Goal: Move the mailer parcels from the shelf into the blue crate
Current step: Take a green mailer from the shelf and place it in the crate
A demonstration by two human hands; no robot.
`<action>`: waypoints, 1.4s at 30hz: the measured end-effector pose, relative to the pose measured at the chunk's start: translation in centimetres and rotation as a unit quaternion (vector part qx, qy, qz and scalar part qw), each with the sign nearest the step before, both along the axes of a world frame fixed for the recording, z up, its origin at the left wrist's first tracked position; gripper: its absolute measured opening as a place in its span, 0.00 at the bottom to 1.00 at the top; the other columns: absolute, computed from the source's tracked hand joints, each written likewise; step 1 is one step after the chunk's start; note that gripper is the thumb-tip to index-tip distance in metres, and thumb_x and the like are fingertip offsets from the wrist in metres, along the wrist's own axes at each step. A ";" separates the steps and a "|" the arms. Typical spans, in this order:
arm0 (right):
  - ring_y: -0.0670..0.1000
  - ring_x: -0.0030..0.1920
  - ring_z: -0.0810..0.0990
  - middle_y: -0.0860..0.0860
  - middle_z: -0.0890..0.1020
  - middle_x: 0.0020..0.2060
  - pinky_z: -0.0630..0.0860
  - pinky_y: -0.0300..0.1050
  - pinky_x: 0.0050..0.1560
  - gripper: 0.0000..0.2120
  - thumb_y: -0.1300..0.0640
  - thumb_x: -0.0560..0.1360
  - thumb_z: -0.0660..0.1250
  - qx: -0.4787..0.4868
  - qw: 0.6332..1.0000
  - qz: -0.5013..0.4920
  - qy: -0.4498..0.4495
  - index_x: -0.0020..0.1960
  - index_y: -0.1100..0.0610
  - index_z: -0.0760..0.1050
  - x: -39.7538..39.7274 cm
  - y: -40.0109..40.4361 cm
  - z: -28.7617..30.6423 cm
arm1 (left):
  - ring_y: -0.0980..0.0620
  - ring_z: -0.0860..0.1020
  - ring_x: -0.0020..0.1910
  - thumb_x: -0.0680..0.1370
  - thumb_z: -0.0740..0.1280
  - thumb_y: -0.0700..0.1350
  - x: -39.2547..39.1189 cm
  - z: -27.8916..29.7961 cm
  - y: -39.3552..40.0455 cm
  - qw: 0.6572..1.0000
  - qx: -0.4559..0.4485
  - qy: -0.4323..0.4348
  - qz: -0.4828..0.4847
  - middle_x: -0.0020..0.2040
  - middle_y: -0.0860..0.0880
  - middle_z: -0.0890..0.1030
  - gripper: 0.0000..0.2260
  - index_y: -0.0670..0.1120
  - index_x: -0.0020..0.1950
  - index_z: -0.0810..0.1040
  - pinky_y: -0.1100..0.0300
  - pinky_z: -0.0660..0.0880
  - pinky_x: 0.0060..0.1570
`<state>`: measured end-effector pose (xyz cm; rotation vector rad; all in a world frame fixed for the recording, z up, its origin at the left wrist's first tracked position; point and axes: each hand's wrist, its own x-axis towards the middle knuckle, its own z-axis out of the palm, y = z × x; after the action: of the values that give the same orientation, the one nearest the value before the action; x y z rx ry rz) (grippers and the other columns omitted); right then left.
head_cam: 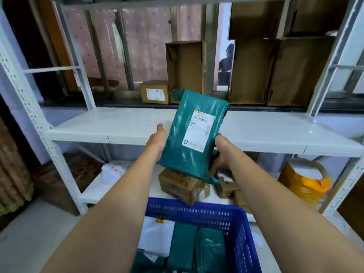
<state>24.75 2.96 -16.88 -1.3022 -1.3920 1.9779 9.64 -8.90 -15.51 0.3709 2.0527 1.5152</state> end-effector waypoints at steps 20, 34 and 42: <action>0.58 0.53 0.82 0.56 0.84 0.53 0.79 0.52 0.56 0.19 0.54 0.78 0.54 -0.187 0.973 -0.131 0.039 0.58 0.57 0.80 5.2 -3.2 -30.2 | 0.46 0.78 0.38 0.82 0.57 0.51 6.8 -27.6 -2.1 0.958 -0.026 -0.284 -0.010 0.30 0.49 0.84 0.15 0.47 0.44 0.79 0.57 0.75 0.37; 0.63 0.61 0.76 0.60 0.78 0.60 0.72 0.56 0.63 0.24 0.46 0.83 0.51 0.057 0.959 -0.181 -0.212 0.67 0.62 0.71 3.1 -2.1 -38.1 | 0.40 0.69 0.67 0.79 0.62 0.60 1.7 -35.2 -0.5 0.975 -0.163 0.112 0.106 0.71 0.39 0.69 0.30 0.44 0.75 0.63 0.45 0.68 0.65; 0.63 0.67 0.72 0.62 0.71 0.68 0.70 0.53 0.66 0.27 0.50 0.81 0.55 0.215 0.943 0.054 -0.250 0.76 0.60 0.55 -2.6 -0.5 -35.0 | 0.46 0.50 0.79 0.83 0.54 0.52 3.6 -37.4 4.4 0.875 -0.243 0.367 -0.202 0.80 0.44 0.50 0.31 0.41 0.80 0.44 0.46 0.47 0.77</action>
<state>22.19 2.42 -51.83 -1.5931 -2.0267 1.3230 13.25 -4.50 -52.87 1.2201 2.5865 0.5907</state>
